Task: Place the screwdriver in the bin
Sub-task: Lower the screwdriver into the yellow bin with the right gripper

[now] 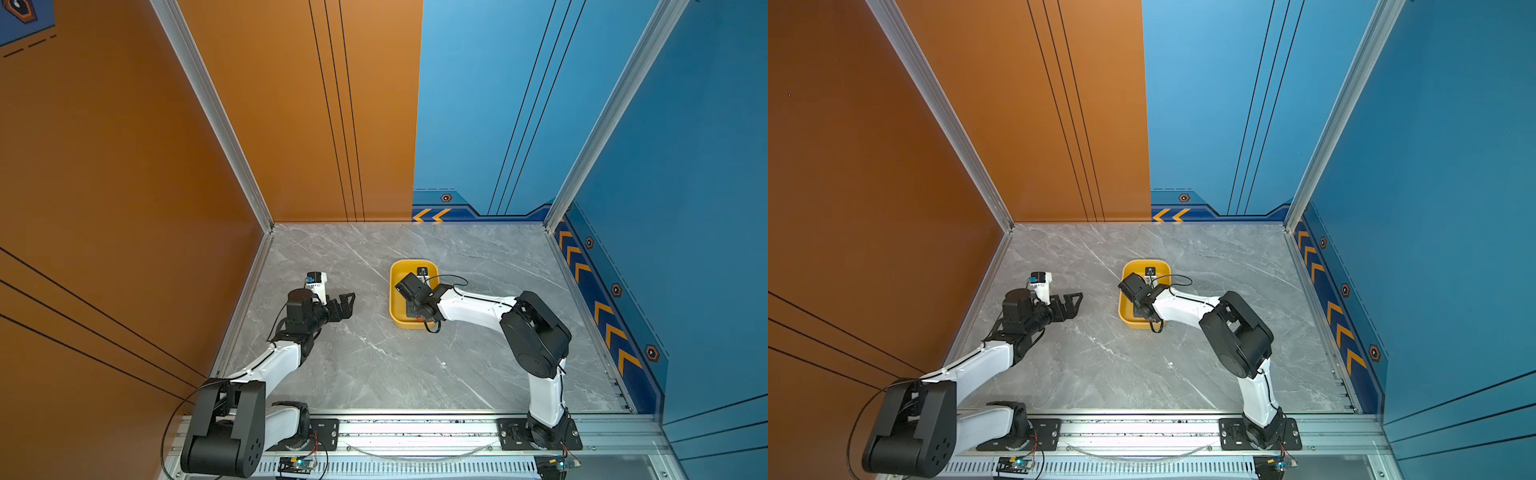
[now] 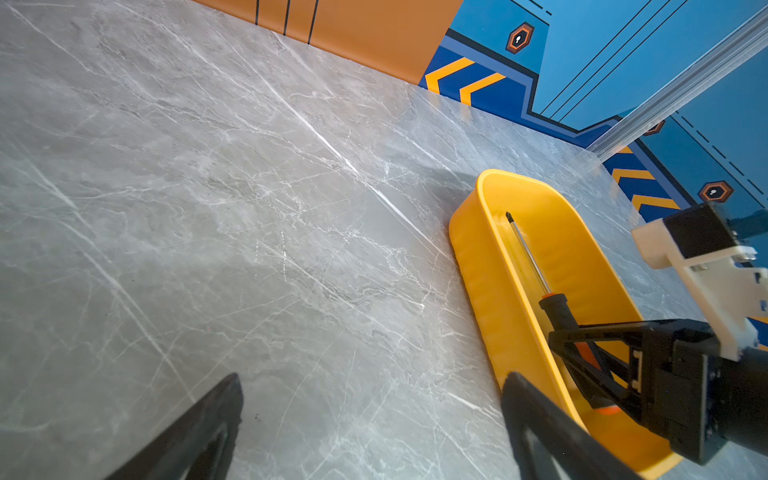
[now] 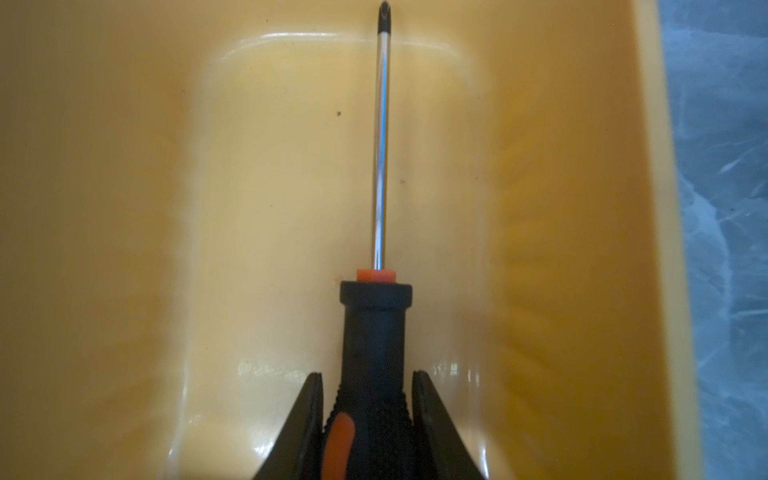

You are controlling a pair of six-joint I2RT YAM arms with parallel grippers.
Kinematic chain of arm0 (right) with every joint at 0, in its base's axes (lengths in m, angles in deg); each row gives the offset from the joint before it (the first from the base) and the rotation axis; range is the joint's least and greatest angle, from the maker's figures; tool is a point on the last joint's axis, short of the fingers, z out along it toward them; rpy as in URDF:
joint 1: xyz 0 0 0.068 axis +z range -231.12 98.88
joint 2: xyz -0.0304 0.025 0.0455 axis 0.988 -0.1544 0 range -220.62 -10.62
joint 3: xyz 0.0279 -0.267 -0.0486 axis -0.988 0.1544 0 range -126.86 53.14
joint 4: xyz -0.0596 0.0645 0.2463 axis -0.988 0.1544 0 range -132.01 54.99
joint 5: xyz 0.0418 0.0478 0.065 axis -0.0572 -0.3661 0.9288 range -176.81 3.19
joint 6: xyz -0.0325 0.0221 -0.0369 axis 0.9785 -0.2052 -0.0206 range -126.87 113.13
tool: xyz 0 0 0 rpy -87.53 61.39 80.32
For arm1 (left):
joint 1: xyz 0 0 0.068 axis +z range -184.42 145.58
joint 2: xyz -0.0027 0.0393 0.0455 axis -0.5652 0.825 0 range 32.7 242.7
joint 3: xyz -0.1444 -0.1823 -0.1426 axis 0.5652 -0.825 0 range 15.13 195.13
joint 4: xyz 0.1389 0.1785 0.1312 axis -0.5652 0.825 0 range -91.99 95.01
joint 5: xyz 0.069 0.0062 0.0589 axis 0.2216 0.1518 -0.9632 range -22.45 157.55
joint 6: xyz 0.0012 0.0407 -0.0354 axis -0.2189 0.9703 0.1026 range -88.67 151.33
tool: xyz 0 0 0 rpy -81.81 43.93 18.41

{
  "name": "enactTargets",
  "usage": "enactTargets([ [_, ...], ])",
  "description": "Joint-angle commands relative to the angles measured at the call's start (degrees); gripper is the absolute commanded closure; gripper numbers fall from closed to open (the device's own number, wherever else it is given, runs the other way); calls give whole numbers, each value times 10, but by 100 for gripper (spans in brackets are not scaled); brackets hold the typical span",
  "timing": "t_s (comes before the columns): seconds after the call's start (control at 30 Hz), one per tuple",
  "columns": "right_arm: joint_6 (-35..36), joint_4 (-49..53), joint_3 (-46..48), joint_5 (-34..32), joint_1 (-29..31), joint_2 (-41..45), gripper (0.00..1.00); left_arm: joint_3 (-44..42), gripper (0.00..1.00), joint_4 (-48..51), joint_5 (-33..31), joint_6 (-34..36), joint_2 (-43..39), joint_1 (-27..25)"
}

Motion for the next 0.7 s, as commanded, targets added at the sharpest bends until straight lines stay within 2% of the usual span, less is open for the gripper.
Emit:
enactTargets([
  [0.0, -10, 15, -18, -1, 2, -8, 93, 15, 2, 6, 17, 6, 2, -2],
  [0.23, -8, 17, -21, 1, 2, -9, 86, 14, 2, 6, 17, 6, 4, -2],
  [0.5, -9, 17, -21, -1, 2, -9, 67, 15, 2, 6, 17, 6, 3, -2],
  [0.67, -8, 17, -21, -1, 0, -3, 62, 15, 2, 6, 17, 6, 4, -2],
])
